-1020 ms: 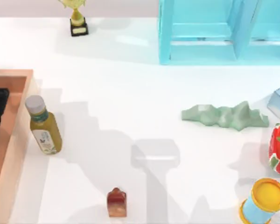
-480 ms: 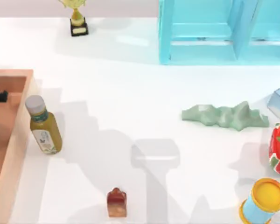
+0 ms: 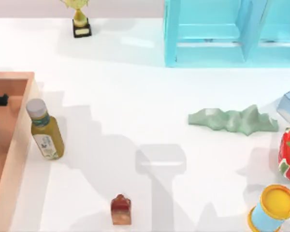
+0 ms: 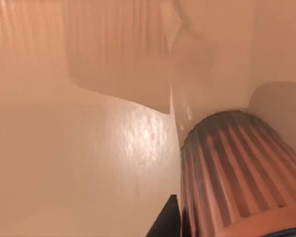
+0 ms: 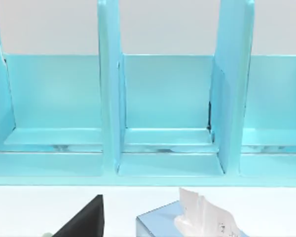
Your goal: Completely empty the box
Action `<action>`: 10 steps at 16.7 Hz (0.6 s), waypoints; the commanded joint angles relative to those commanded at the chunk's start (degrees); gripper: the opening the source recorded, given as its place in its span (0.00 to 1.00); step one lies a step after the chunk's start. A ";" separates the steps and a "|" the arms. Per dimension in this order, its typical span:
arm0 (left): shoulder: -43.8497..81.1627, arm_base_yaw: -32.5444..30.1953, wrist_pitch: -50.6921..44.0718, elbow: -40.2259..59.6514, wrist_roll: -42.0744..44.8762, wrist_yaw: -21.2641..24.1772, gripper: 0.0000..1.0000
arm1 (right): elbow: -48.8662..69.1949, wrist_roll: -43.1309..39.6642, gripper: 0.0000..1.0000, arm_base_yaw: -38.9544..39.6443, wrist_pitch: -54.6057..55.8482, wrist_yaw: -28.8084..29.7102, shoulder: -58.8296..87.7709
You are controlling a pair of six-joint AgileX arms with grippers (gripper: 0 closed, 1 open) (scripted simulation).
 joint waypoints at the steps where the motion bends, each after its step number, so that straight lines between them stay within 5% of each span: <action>1: 0.00 0.00 0.00 0.00 0.00 0.00 0.00 | 0.00 0.00 1.00 0.00 0.00 0.00 0.00; 10: 0.01 1.96 -0.49 3.24 -0.26 -0.72 0.00 | 0.00 0.00 1.00 0.00 0.00 0.00 0.00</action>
